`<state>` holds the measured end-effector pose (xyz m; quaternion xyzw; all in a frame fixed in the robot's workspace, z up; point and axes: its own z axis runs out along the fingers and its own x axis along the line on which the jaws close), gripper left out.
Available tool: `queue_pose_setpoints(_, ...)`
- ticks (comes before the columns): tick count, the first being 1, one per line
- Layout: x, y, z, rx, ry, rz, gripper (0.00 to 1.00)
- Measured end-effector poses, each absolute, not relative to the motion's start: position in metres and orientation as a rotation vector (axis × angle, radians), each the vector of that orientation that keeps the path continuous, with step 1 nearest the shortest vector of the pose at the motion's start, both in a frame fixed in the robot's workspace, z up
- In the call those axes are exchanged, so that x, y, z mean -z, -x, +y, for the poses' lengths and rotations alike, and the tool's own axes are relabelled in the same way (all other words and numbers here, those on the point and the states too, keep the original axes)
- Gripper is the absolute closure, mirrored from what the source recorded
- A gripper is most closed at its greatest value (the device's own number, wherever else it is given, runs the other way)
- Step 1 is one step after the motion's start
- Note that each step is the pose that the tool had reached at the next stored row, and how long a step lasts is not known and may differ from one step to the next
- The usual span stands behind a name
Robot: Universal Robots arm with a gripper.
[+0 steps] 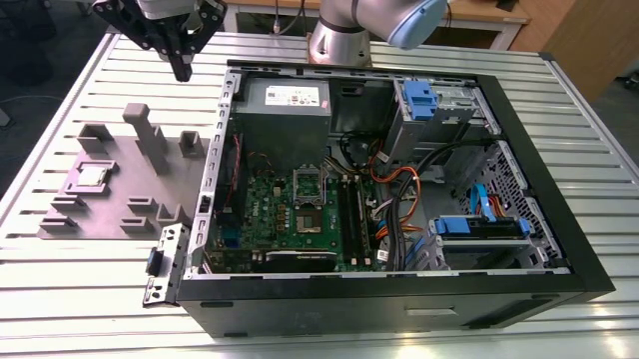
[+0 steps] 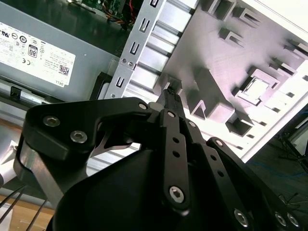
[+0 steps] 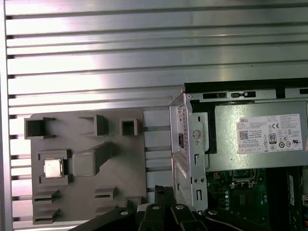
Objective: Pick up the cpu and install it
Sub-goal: 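Reach for the cpu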
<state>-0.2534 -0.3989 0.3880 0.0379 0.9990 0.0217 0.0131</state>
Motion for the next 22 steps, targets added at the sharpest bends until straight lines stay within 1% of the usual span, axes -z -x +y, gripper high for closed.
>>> queue_pose_setpoints(22,-0.387,0.264,-0.399,-0.068,-0.118,3.113,0.90)
